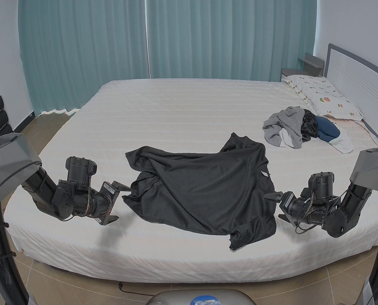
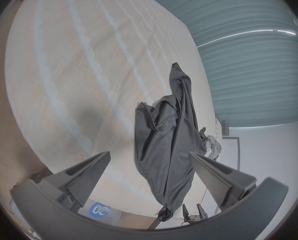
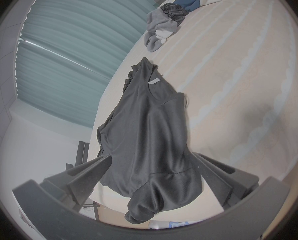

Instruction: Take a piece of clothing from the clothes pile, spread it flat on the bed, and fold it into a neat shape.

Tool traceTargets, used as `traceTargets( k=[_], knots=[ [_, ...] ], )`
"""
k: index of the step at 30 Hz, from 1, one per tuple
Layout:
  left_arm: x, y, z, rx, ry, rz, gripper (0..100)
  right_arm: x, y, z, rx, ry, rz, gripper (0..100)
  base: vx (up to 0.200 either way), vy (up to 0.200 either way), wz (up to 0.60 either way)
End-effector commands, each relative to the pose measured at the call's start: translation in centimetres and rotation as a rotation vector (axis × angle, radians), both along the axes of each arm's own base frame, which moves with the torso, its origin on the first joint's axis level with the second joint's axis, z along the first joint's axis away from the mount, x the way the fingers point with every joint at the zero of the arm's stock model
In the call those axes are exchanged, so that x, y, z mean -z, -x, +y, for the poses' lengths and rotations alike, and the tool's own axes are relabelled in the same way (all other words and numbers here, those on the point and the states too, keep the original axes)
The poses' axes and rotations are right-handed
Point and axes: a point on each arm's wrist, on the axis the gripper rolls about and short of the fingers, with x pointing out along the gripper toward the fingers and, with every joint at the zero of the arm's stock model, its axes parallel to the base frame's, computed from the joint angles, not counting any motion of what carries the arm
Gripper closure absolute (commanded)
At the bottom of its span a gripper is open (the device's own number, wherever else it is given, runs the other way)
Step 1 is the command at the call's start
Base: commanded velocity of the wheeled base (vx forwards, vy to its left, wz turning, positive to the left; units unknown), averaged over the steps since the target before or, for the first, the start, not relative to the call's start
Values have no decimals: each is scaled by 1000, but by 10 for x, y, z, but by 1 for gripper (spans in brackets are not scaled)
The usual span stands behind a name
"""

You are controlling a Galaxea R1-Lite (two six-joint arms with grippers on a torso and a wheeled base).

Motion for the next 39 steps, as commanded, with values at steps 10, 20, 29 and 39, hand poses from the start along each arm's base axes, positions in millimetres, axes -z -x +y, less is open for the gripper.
traceTargets(
  k=[10,20,29,39],
  knots=[
    [-4,-14,-4,-17,-33,-51,0,-2,2,7,-18,-3,-2,0,0,-100,0],
    [21,-32,6,-94,-304,-68,0,-2,3,23,-58,-1,-12,0,0,0,0],
    [42,-52,15,-142,-375,-61,0,-2,3,22,-49,-9,-6,0,0,0,0],
    [56,-67,18,-155,-405,-62,100,2,10,20,-47,0,22,0,0,0,0]
  ],
)
